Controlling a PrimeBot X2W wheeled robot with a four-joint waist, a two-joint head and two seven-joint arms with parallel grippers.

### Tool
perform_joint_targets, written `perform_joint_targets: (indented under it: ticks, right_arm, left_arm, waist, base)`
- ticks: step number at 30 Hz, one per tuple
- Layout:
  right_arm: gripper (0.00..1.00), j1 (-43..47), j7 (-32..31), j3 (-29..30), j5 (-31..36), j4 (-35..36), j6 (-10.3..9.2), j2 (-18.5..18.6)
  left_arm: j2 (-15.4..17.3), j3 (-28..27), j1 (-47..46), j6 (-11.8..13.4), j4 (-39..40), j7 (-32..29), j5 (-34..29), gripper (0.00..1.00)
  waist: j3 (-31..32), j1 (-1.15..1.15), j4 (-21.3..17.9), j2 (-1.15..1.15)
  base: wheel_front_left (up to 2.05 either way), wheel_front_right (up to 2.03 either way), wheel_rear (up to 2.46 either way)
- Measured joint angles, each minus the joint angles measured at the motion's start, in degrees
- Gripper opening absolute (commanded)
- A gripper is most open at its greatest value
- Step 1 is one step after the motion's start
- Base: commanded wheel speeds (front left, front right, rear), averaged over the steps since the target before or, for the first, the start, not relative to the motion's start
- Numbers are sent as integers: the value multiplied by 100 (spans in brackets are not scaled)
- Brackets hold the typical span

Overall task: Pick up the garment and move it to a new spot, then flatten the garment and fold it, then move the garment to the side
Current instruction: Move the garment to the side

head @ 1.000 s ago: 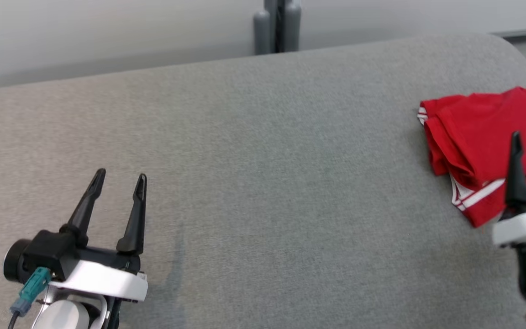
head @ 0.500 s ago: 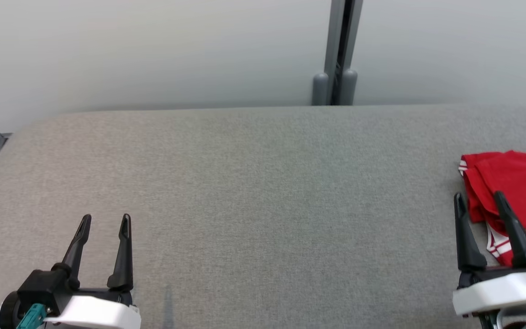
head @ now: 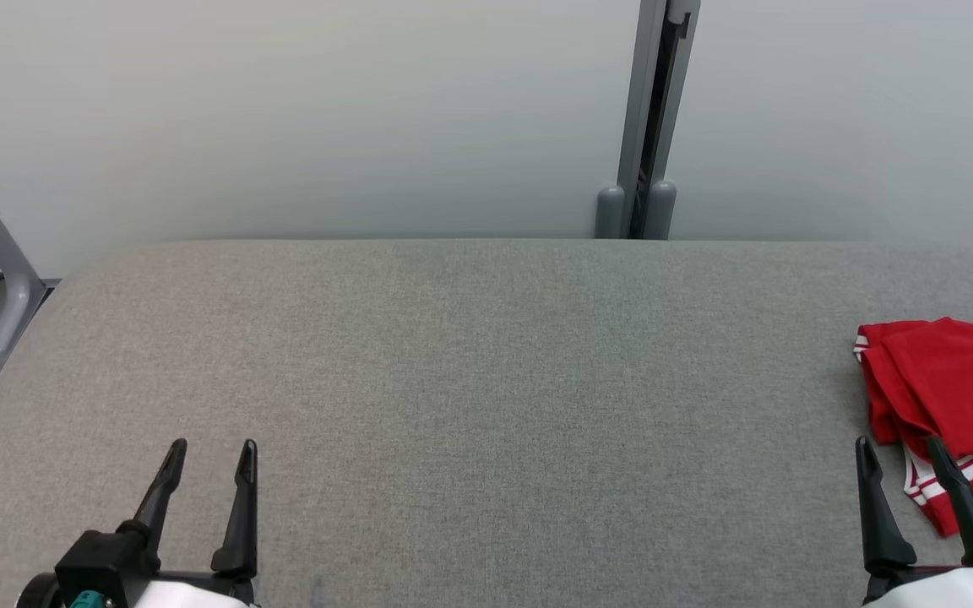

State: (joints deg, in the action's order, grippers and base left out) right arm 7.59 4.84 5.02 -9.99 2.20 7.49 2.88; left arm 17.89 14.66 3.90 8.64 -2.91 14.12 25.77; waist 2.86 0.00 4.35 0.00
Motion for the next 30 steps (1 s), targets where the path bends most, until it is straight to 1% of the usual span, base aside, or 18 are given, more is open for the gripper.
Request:
perform_joint_targets:
  ticks: [9,30]
  right_arm:
    - [100,234,-89,14,-33,67,0,-1]
    - [100,240,-131,26,-76,112,0,-1]
  left_arm:
    - [14,23,90,1,-211,-5,30,100]
    - [73,31,86,16,-328,-32,130,100]
  waist:
    - [173,0,-42,0]
    - [158,0,-108,0]
  base:
    - [0,0,0]
    - [0,0,0]
